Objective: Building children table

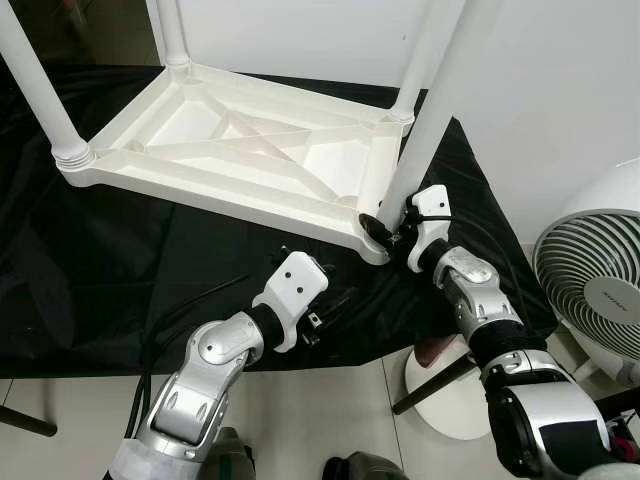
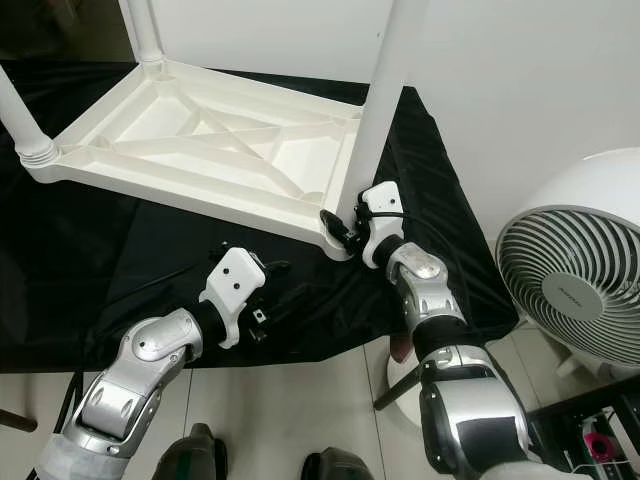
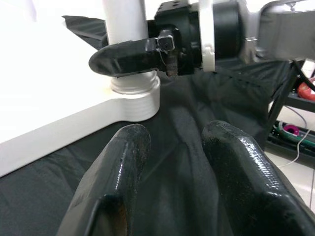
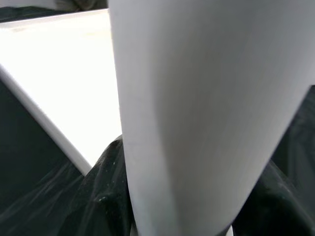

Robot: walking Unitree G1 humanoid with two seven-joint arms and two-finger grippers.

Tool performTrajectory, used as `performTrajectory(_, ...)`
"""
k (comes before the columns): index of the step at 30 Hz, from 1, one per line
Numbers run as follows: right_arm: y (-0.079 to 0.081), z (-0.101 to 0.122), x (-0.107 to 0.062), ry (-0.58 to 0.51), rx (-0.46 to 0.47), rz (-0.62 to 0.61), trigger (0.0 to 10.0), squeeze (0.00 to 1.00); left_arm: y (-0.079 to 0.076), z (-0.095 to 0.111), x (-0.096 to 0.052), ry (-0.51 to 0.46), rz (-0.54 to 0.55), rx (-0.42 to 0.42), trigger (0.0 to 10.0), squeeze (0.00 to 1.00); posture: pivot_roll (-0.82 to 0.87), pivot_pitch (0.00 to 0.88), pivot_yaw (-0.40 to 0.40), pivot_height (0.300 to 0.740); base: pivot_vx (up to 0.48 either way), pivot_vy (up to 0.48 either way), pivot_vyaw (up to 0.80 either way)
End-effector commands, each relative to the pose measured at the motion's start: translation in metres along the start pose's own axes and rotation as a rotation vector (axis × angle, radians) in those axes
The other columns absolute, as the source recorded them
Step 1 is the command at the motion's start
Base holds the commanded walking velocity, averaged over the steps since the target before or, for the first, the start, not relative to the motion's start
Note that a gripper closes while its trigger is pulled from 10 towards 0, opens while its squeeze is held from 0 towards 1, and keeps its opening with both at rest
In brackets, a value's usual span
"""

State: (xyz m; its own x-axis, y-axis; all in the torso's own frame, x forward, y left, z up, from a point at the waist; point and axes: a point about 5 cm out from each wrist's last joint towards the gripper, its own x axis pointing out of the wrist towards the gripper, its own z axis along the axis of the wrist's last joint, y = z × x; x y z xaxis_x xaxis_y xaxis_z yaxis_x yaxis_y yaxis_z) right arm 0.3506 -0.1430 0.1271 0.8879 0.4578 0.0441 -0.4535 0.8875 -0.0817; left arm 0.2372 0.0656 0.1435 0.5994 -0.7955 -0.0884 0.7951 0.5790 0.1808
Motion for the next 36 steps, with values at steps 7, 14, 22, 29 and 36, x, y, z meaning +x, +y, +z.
performTrajectory(7, 0.004, 0.002, -0.006, -0.02, -0.039, -0.306, 10.0, 0.0, 0.0, 0.003, 0.0, -0.012, 0.039, -0.008, 10.0, 0.0, 0.05, 0.044, -0.075, 0.74, 0.0, 0.0, 0.0)
performTrajectory(14, 0.022, 0.004, -0.002, -0.023, 0.004, -0.426, 10.0, 0.0, -0.001, 0.003, 0.001, -0.012, 0.039, -0.012, 10.0, 0.0, 0.05, 0.044, -0.075, 0.74, 0.0, 0.0, 0.0)
performTrajectory(22, 0.02, 0.007, -0.006, -0.031, 0.043, -0.383, 10.0, 1.0, -0.001, 0.003, 0.001, -0.012, 0.039, -0.01, 10.0, 0.0, 0.04, 0.045, -0.077, 0.74, 0.0, 0.0, 0.0)
performTrajectory(29, 0.013, 0.01, -0.011, -0.02, -0.048, -0.048, 10.0, 1.0, 0.0, 0.003, 0.001, -0.013, 0.041, -0.011, 10.0, 0.0, 0.04, 0.044, -0.078, 0.74, 0.0, 0.0, 0.0)
performTrajectory(36, 0.009, 0.003, -0.012, 0.057, -0.114, 0.193, 10.0, 0.0, 0.001, 0.004, 0.001, -0.013, 0.039, -0.008, 10.0, 0.0, 0.05, 0.042, -0.071, 0.74, 0.0, 0.0, 0.0)
